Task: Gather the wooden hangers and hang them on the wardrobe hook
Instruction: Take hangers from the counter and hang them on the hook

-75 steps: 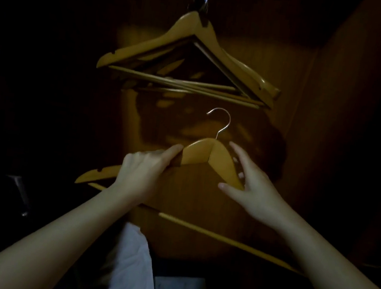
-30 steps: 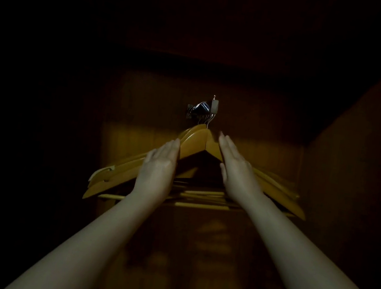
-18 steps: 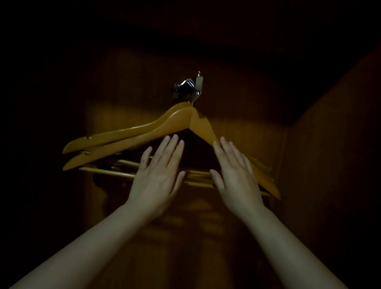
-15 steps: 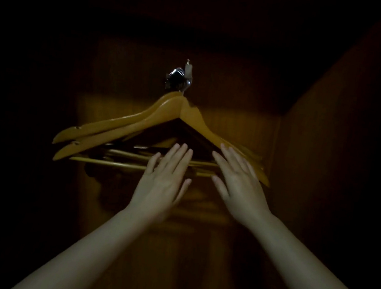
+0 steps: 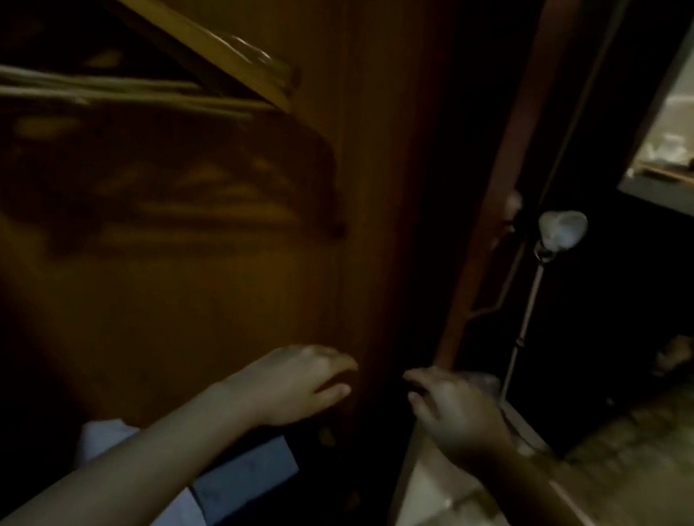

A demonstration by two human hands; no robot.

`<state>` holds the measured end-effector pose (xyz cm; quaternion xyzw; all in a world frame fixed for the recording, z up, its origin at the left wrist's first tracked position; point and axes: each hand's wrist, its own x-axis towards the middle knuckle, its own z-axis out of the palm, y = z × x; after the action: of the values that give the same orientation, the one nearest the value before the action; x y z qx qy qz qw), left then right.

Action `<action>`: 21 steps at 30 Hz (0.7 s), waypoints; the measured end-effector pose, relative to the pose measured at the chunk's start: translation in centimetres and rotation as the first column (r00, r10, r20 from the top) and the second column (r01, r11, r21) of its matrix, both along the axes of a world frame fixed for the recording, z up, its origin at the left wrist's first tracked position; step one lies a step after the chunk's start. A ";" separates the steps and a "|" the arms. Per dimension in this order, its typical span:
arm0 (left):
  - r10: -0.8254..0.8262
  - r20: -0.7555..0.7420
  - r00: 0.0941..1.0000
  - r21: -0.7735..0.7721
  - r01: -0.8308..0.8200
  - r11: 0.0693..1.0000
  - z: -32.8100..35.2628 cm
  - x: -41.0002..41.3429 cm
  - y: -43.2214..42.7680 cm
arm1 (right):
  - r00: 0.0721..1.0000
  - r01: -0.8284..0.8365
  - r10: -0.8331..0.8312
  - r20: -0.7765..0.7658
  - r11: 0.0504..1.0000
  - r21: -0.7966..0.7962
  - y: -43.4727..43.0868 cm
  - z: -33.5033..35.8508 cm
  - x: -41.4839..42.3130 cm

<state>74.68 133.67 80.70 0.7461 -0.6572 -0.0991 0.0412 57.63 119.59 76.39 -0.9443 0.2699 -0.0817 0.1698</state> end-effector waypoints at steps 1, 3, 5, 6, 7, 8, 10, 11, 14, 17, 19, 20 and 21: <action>-0.015 -0.035 0.999 0.028 0.016 0.999 -1.7 -1.7 -0.8 | 1.000 0.014 -0.014 -0.017 0.999 0.028 -0.1 -1.8 -2.5; -0.027 -0.098 0.995 0.097 0.036 0.995 -5.2 -5.3 -2.0 | 0.997 0.049 -0.044 -0.060 0.996 0.077 0.0 -5.5 -7.7; -0.030 -0.149 0.988 0.186 0.058 0.981 -8.6 -9.2 -2.9 | 0.985 0.141 -0.125 -0.119 0.980 0.141 0.3 -8.8 -12.7; -0.038 -0.166 0.985 0.228 0.076 0.971 -10.2 -11.0 -3.2 | 0.974 0.196 -0.170 -0.150 0.965 0.177 0.5 -10.4 -15.1; -0.047 -0.180 0.983 0.261 0.093 0.961 -11.9 -12.7 -3.5 | 0.960 0.246 -0.207 -0.186 0.945 0.215 0.6 -11.9 -17.2; -0.047 -0.198 0.979 0.288 0.104 0.952 -13.5 -14.3 -3.8 | 0.946 0.289 -0.234 -0.226 0.923 0.254 0.8 -13.4 -19.3; -0.023 -0.250 0.968 0.331 0.107 0.938 -16.6 -17.2 -4.1 | 0.914 0.372 -0.279 -0.295 0.866 0.334 1.2 -16.0 -23.0; -0.009 -0.273 0.962 0.354 0.109 0.929 -18.1 -18.3 -4.2 | 0.897 0.414 -0.304 -0.321 0.832 0.369 1.5 -17.3 -24.7; 0.093 -0.371 0.924 0.446 0.090 0.890 -22.2 -21.2 -4.2 | 0.831 0.546 -0.391 -0.395 0.706 0.450 2.6 -20.8 -30.0; 0.243 -0.470 0.849 0.504 0.032 0.863 -26.2 -23.2 -4.0 | 0.747 0.662 -0.438 -0.500 0.555 0.504 4.1 -23.9 -34.6; 0.277 -0.472 0.837 0.549 0.034 0.835 -28.4 -24.2 -4.0 | 0.684 0.729 -0.462 -0.564 0.446 0.519 4.9 -25.5 -37.1; 0.291 -0.468 0.834 0.581 0.042 0.813 -29.5 -24.6 -4.0 | 0.648 0.761 -0.479 -0.592 0.386 0.521 5.2 -26.2 -38.3; 0.311 -0.454 0.835 0.619 0.045 0.784 -30.3 -24.8 -4.2 | 0.612 0.789 -0.491 -0.620 0.326 0.521 5.3 -26.9 -39.3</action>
<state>49.85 129.51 50.40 0.7075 -0.4952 -0.5040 -0.0120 18.29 124.93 49.51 -0.5852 0.6592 0.1475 0.4486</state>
